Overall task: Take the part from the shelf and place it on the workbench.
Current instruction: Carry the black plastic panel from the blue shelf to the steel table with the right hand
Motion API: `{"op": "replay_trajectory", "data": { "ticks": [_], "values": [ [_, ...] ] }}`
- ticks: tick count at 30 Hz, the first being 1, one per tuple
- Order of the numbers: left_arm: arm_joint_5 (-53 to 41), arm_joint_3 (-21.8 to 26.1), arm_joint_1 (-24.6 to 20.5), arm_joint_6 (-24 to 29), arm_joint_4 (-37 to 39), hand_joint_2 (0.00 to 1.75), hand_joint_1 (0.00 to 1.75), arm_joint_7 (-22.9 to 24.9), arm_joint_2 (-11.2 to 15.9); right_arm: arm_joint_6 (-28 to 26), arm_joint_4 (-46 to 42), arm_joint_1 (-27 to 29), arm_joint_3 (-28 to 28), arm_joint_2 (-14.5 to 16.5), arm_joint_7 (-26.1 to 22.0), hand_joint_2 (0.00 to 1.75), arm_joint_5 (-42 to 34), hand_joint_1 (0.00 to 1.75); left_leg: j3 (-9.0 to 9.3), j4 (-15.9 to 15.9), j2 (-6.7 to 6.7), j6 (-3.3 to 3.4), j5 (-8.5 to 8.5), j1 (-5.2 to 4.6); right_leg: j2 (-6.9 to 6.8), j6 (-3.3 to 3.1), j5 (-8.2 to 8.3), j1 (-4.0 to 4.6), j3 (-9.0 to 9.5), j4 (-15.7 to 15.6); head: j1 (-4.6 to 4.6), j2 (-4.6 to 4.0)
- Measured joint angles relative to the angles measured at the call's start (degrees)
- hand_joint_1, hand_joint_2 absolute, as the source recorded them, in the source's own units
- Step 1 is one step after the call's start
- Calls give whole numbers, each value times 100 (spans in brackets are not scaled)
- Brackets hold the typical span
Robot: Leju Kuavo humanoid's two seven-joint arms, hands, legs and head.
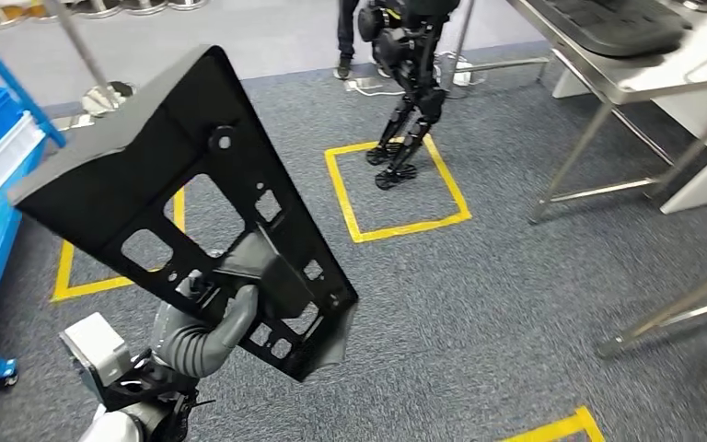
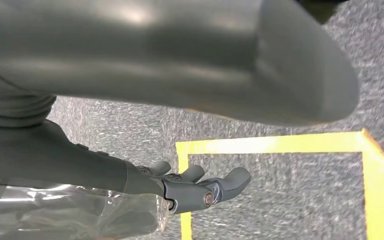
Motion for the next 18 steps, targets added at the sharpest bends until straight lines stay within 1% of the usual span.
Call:
{"op": "replay_trajectory", "data": {
  "ticks": [1,2,3,5,6,7,8,9,10,11,12,13,14,15,16,17,18],
  "values": [
    [15,-25,-25,3,22,175,175,-10,-11,-2,0,-5,-1,-9,-17,0,21,0,1,6,48,-13,-10,-19,-112,-26,107,26,179,-350,-2,1],
    [28,-46,-45,7,42,175,175,-18,-20,-5,0,-8,-1,-17,-46,0,39,0,2,11,93,-28,-19,-36,-194,-50,152,51,275,-556,-5,1],
    [33,-60,-61,9,62,175,175,-22,-23,-10,0,-8,-2,-27,-78,0,56,0,1,12,137,-46,-26,-53,-211,-72,146,75,291,-623,-9,1],
    [44,-85,-87,10,98,175,175,-25,-28,-21,0,3,-1,-43,-149,0,89,0,4,16,215,-92,-49,-50,-100,-127,170,75,273,-640,-13,1],
    [50,-100,-101,10,114,175,175,-27,-30,-29,0,6,-1,-49,-185,0,102,0,-15,70,173,-120,-103,-37,-45,-155,184,67,272,-649,-15,1],
    [58,-115,-114,10,129,175,175,-32,-32,-39,0,3,0,-51,-230,0,118,0,-80,230,76,-149,-215,-21,5,-187,199,53,273,-658,-18,1],
    [64,-129,-124,10,143,175,175,-38,-33,-50,0,-6,1,-53,-277,0,132,0,-205,516,-57,-174,-381,-5,56,-215,211,38,274,-664,-22,1],
    [68,-142,-130,10,159,175,175,-46,-33,-62,0,-14,1,-56,-324,0,145,0,-385,923,-196,-190,-577,6,112,-233,215,36,270,-662,-26,0],
    [75,-156,-131,10,176,175,175,-54,-33,-70,0,-20,1,-62,-369,0,158,0,-589,1361,-278,-201,-749,12,172,-247,219,36,267,-661,-29,0],
    [85,-171,-130,10,193,175,175,-59,-33,-76,0,-21,1,-68,-410,0,168,0,-755,1697,-318,-206,-844,15,242,-254,222,38,266,-659,-30,0],
    [99,-186,-130,11,212,175,175,-63,-33,-80,0,-18,1,-75,-448,0,176,0,-831,1837,-335,-207,-832,16,317,-256,224,40,268,-658,-31,0],
    [113,-202,-133,12,229,175,175,-66,-33,-80,0,-15,1,-80,-478,0,179,0,-793,1729,-345,-201,-708,17,395,-256,226,41,273,-657,-31,0],
    [123,-216,-139,13,244,175,175,-70,-33,-80,0,-12,1,-82,-492,0,181,0,-644,1390,-375,-189,-498,19,473,-254,227,40,283,-656,-31,0],
    [131,-228,-148,15,258,175,175,-73,-33,-79,-1,-12,1,-83,-485,0,183,0,-444,939,-464,-168,-275,25,545,-249,229,36,291,-657,-31,0],
    [138,-241,-156,21,268,175,175,-77,-34,-78,-1,-15,1,-83,-445,0,183,0,-259,526,-572,-146,-110,29,614,-235,232,42,288,-650,-31,0],
    [144,-253,-163,31,275,175,175,-82,-36,-75,-1,-19,1,-83,-381,0,181,0,-131,233,-671,-128,-14,32,673,-214,241,40,271,-645,-30,0],
    [146,-265,-165,44,282,175,175,-86,-37,-70,-1,-17,1,-84,-299,0,179,0,-77,89,-736,-113,9,27,725,-187,253,34,245,-643,-31,0]
  ]
}}
